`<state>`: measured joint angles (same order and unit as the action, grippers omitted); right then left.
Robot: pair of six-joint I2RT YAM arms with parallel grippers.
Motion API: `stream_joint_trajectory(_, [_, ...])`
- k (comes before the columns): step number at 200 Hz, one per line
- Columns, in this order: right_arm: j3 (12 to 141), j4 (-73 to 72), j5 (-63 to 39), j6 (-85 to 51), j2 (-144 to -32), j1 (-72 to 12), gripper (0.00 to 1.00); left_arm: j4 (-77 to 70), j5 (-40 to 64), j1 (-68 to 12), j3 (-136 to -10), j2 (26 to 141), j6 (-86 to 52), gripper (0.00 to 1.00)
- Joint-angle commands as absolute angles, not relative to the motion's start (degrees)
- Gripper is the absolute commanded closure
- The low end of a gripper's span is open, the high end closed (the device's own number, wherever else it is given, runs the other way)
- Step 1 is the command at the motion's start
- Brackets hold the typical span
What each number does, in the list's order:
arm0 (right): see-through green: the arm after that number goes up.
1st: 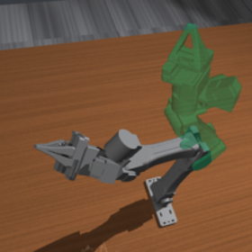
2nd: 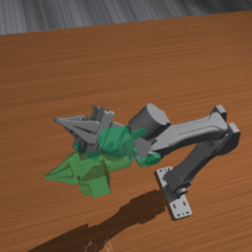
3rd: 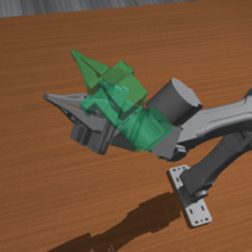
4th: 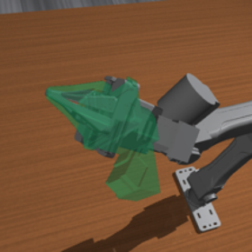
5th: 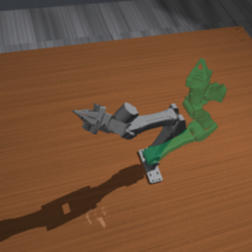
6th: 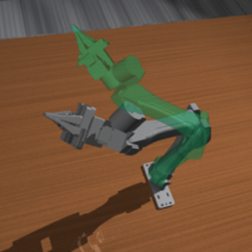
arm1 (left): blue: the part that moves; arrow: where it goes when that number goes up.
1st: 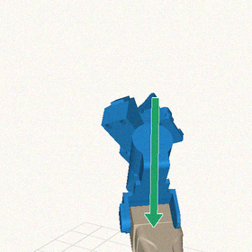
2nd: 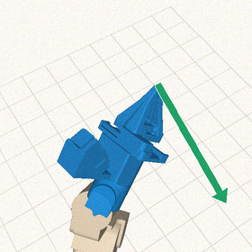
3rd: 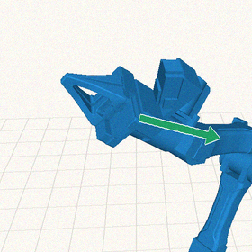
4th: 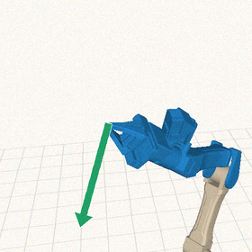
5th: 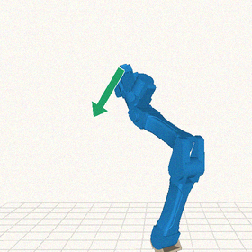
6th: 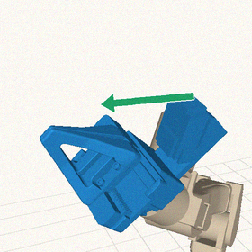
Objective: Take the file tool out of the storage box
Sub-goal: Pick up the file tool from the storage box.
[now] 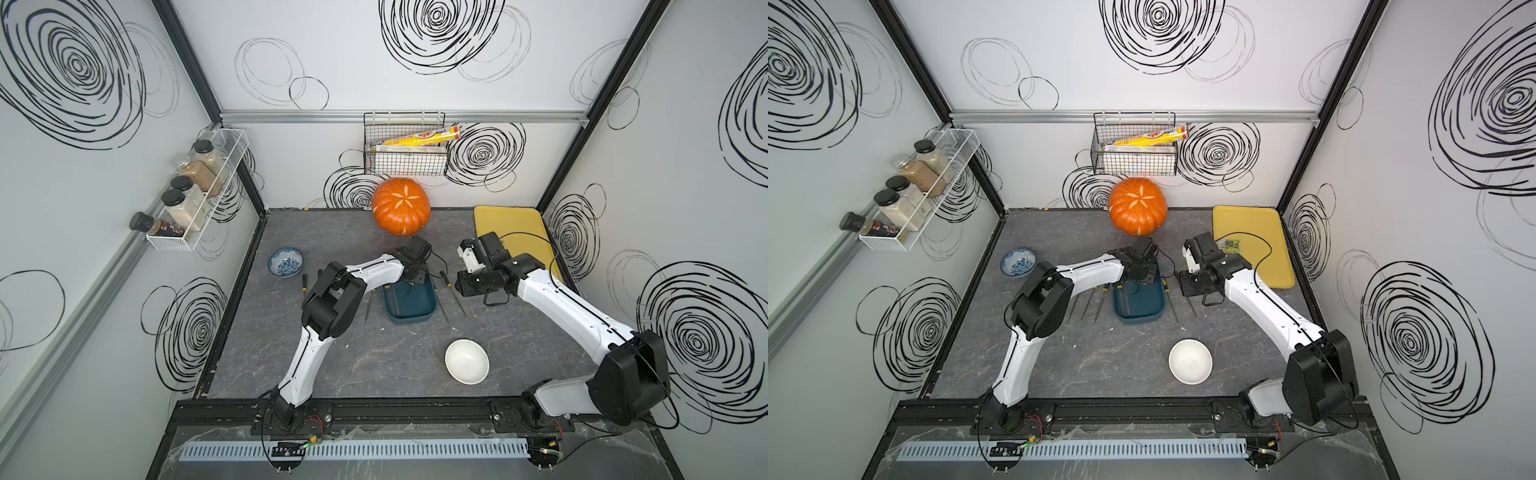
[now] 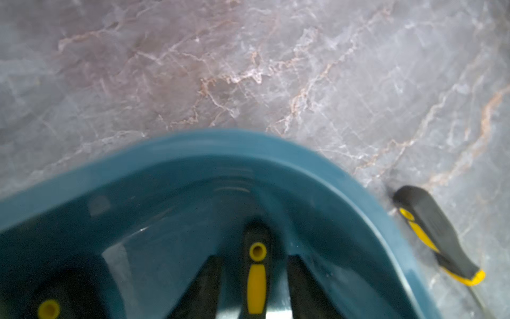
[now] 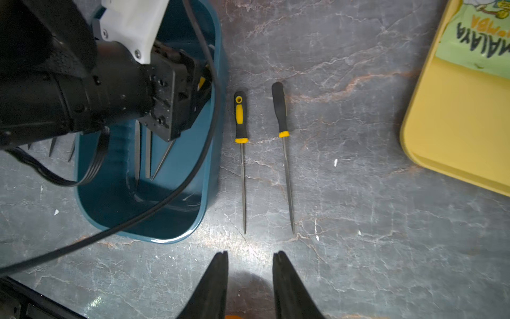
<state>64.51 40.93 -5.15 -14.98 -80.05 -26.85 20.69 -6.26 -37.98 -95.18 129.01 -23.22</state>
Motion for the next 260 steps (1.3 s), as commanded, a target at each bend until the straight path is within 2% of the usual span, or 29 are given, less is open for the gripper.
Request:
stream_joint_trajectory(1, [63.54, 37.27, -8.24, -14.37, -80.74, -26.80, 0.67, 24.11, -8.68, -38.25, -96.21, 131.18, -22.76, 0.80])
stream_joint_trajectory(5, [63.32, 36.91, -8.59, -14.32, -80.98, -26.81, 0.67, 24.31, -8.69, -38.23, -96.31, 131.27, -22.80, 0.85])
stream_joint_trajectory(48, [61.80, 34.01, -9.74, -13.58, -82.18, -26.81, 0.68, 22.61, -7.56, -38.05, -93.75, 128.90, -23.50, 0.91])
stream_joint_trajectory(65, [60.95, 32.11, -10.07, -13.45, -81.47, -26.81, 0.68, 17.48, -4.71, -37.34, -89.40, 123.95, -23.57, 0.99])
stream_joint_trajectory(102, [57.53, 25.23, -10.37, -14.93, -76.90, -26.76, 0.68, -1.51, 10.50, -33.84, -74.99, 107.86, -26.34, 1.00])
stream_joint_trajectory(121, [55.13, 20.84, -12.93, -15.72, -73.64, -26.81, 0.67, -4.84, 12.31, -32.90, -72.09, 102.57, -27.35, 1.00])
stream_joint_trajectory(149, [49.83, 10.76, -22.51, -16.39, -68.54, -26.80, 0.61, -10.31, 17.83, -31.81, -67.83, 96.57, -29.35, 1.00])
stream_joint_trajectory(176, [44.86, -0.94, -36.35, -22.40, -65.08, -26.81, 0.47, -17.16, 20.04, -31.30, -62.06, 90.05, -31.61, 1.00])
stream_joint_trajectory(184, [43.09, -5.45, -40.29, -25.16, -64.51, -26.80, 0.26, -18.66, 20.01, -31.35, -60.45, 88.26, -32.21, 1.00])
stream_joint_trajectory(189, [42.25, -7.76, -42.54, -26.76, -64.43, -26.81, 0.03, -19.67, 20.16, -31.33, -59.43, 87.22, -32.52, 1.00])
stream_joint_trajectory(192, [41.87, -9.38, -43.65, -27.47, -64.42, -26.77, 0.01, -20.38, 20.37, -31.34, -58.78, 86.67, -32.83, 1.00])
stream_joint_trajectory(236, [41.17, -15.25, -47.29, -30.13, -67.69, -27.28, 0.04, -24.18, 22.77, -31.56, -55.15, 82.69, -35.68, 1.00])
stream_joint_trajectory(251, [40.58, -17.31, -47.03, -30.17, -68.60, -28.44, 0.08, -24.82, 22.97, -31.55, -54.61, 82.47, -35.92, 1.00])
stream_joint_trajectory(260, [40.90, -17.77, -47.59, -29.52, -70.01, -29.36, 0.17, -25.80, 23.73, -31.72, -54.10, 82.42, -36.49, 1.00])
